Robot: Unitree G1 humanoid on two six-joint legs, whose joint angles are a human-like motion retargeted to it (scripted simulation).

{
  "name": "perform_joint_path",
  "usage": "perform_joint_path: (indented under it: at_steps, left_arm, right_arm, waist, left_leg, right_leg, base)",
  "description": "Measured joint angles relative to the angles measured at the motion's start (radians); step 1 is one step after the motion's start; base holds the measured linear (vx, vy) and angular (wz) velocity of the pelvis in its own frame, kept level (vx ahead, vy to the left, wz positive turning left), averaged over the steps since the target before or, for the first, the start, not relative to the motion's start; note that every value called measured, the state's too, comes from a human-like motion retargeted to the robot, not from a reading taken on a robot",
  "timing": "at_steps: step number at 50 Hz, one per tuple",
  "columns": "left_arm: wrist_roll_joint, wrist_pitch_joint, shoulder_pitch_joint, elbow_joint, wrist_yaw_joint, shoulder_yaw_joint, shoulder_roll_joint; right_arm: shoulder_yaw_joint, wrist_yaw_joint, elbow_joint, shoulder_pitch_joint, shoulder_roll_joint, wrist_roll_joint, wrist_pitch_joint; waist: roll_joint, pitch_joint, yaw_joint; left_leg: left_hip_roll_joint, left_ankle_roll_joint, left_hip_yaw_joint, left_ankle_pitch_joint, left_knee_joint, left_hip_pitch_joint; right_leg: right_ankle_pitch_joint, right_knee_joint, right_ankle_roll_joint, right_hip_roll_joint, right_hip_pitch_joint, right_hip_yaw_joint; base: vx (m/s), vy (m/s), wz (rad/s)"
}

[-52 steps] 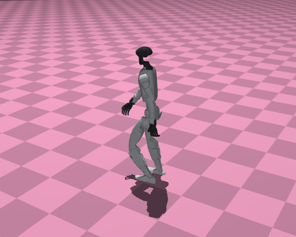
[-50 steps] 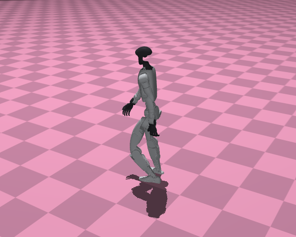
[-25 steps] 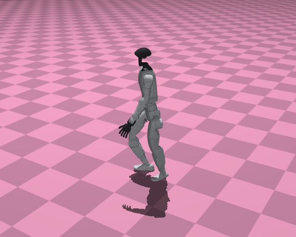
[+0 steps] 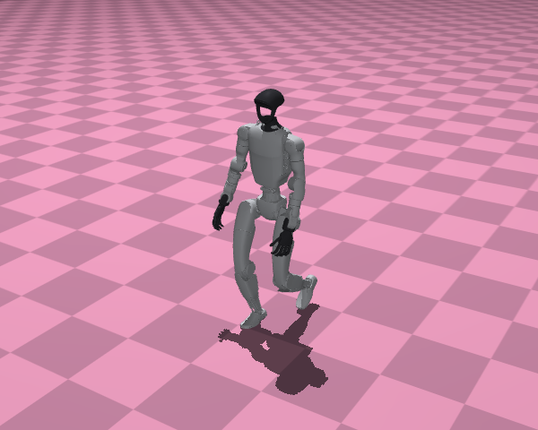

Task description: Walk

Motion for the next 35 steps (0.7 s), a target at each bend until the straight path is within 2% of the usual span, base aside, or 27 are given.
perform_joint_path:
  at_steps: [4,7,14,19,22,25,27,28,30,35]
  left_arm:
    - [-0.004,0.025,0.068,0.001,-0.009,0.024,0.013]
    - [-0.023,0.028,0.13,0.0,-0.011,0.046,0.021]
    - [-0.044,0.02,0.245,0.03,0.0,0.077,0.015]
    - [-0.06,0.026,0.286,0.058,-0.001,0.107,0.006]
    - [-0.079,0.032,0.286,0.08,-0.009,0.127,0.0]
    - [-0.103,0.041,0.261,0.096,-0.019,0.141,-0.006]
    - [-0.107,0.047,0.232,0.091,-0.017,0.139,-0.008]
    - [-0.107,0.049,0.218,0.085,-0.012,0.134,-0.009]
    - [-0.104,0.054,0.178,0.07,0.001,0.119,-0.008]
    - [-0.094,0.065,0.023,0.024,0.037,0.078,0.002]
  right_arm:
    - [-0.005,-0.045,-0.047,-0.146,0.001,0.017,0.004]
    - [0.0,-0.063,-0.092,-0.244,-0.002,0.032,0.0]
    - [0.026,-0.082,-0.202,-0.4,-0.026,0.035,-0.03]
    - [0.027,-0.085,-0.263,-0.419,-0.025,0.018,-0.04]
    - [0.028,-0.071,-0.27,-0.383,-0.012,0.01,-0.037]
    - [0.038,-0.029,-0.246,-0.325,0.007,0.006,-0.027]
    - [0.052,0.005,-0.215,-0.283,0.018,-0.004,-0.015]
    - [0.061,0.019,-0.196,-0.259,0.024,-0.012,-0.008]
    - [0.08,0.047,-0.153,-0.213,0.035,-0.031,0.005]
    - [0.102,0.095,-0.034,-0.101,0.04,-0.088,0.028]
  waist:
    - [-0.037,0.004,0.081]
    - [-0.066,0.013,0.133]
    - [-0.111,0.007,0.19]
    - [-0.147,-0.018,0.204]
    - [-0.197,-0.026,0.204]
    - [-0.244,-0.027,0.187]
    - [-0.256,-0.025,0.167]
    - [-0.258,-0.025,0.154]
    - [-0.253,-0.02,0.127]
    - [-0.192,0.014,0.046]
  left_leg:
    - [0.081,0.109,0.101,-0.133,0.047,-0.199]
    - [0.071,0.13,0.163,-0.177,-0.128,-0.293]
    - [-0.083,0.081,0.242,-0.058,-0.817,-0.33]
    - [-0.154,0.106,0.268,0.01,-0.902,-0.322]
    - [-0.207,0.154,0.287,0.034,-0.815,-0.303]
    - [-0.279,0.208,0.289,0.021,-0.759,-0.261]
    - [-0.319,0.233,0.273,-0.002,-0.758,-0.212]
    - [-0.336,0.242,0.264,-0.016,-0.757,-0.186]
    - [-0.362,0.25,0.24,-0.04,-0.775,-0.124]
    - [-0.389,0.229,0.133,-0.061,-0.924,0.093]
  right_leg:
    - [-0.045,-0.089,0.001,-0.04,0.113,0.0]
    - [-0.08,-0.15,0.014,-0.077,0.205,0.009]
    - [-0.151,-0.162,0.071,-0.159,0.359,0.013]
    - [-0.162,-0.012,0.123,-0.211,0.396,0.051]
    - [-0.071,0.143,0.184,-0.275,0.403,0.072]
    - [0.138,0.358,0.266,-0.319,0.365,0.112]
    - [0.265,0.502,0.289,-0.333,0.309,0.129]
    - [0.287,0.569,0.288,-0.343,0.276,0.134]
    - [0.264,0.677,0.253,-0.366,0.2,0.134]
    - [0.065,0.696,0.125,-0.389,0.006,0.1]
  base:
    - [0.65,0.0,0.58]
    - [0.68,0.06,0.36]
    - [0.67,0.14,0.29]
    - [0.7,0.16,0.17]
    - [0.73,0.14,0.29]
    - [0.71,0.11,0.53]
    - [0.7,0.09,0.58]
    - [0.7,0.09,0.55]
    - [0.69,0.09,0.48]
    - [0.69,0.08,0.61]
